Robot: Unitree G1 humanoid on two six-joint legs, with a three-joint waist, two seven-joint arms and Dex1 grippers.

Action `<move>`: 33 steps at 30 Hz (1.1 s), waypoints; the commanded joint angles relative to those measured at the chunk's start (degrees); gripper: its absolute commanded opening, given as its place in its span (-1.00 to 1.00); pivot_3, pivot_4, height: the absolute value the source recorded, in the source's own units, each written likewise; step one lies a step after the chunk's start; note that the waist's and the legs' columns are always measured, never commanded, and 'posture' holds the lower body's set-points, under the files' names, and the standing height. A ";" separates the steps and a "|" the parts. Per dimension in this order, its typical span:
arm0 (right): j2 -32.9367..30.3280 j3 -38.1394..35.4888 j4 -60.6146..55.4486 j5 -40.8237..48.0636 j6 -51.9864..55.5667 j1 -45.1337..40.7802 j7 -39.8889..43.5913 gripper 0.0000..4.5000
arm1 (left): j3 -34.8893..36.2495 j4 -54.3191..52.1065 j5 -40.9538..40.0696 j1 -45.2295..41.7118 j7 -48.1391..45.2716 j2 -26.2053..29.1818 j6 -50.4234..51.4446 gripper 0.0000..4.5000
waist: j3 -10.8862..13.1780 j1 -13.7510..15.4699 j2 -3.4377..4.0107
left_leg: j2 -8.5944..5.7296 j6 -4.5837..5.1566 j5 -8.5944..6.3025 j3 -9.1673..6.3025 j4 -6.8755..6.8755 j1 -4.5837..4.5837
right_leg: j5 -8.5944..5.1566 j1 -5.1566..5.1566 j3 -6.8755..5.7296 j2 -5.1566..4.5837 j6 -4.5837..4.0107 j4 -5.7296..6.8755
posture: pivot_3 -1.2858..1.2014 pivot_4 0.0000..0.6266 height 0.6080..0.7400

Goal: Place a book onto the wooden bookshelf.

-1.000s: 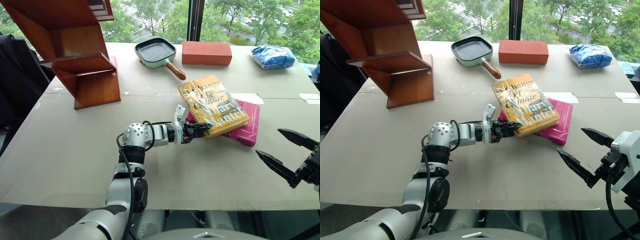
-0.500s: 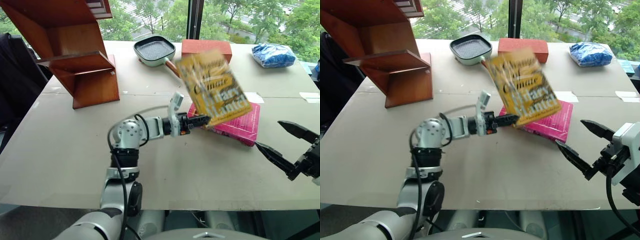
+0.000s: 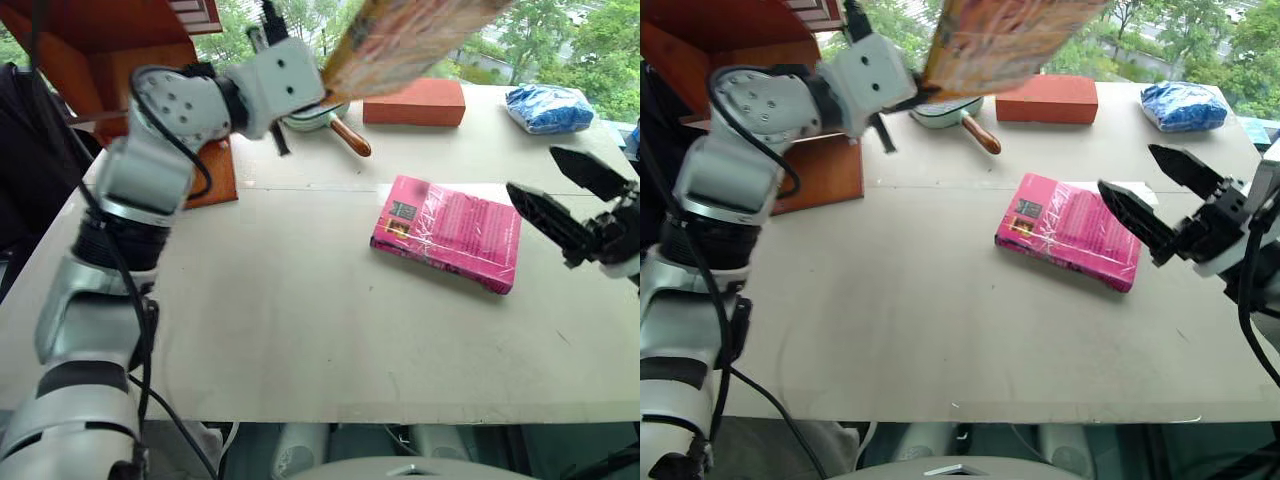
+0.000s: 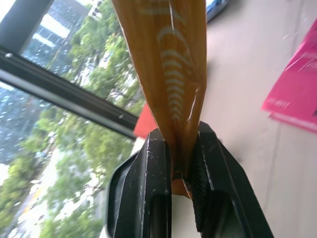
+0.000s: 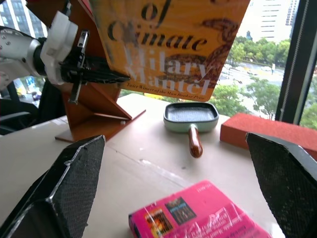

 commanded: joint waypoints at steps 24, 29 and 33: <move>5.43 14.63 10.05 -3.19 3.72 -20.71 5.19 1.00 | 9.45 6.63 26.84 10.47 -6.21 30.02 3.22 -1.00 | 0.15 -0.98 -0.10 | 0.16 0.02 -0.01 -0.02 0.14 -0.14 | 0.03 -0.28 -0.12 0.06 0.08 0.49 | 0.03 -0.52 1.00; 5.01 15.81 9.51 -5.79 4.89 -21.03 4.11 1.00 | 9.52 7.19 28.04 11.41 -6.70 30.20 3.91 -1.00 | 0.15 -1.03 -0.10 | 0.16 0.02 -0.01 0.04 0.15 -0.14 | 0.04 -0.28 -0.05 0.05 0.08 0.48 | 0.03 -0.52 1.00; 5.12 15.76 8.49 -5.98 6.06 -21.09 3.47 1.00 | 9.73 7.46 28.62 12.19 -7.35 30.51 4.51 -1.00 | 0.15 -1.04 -0.10 | 0.15 0.02 -0.01 0.04 0.14 -0.14 | 0.04 -0.29 -0.05 0.06 0.08 0.50 | 0.03 -0.52 1.00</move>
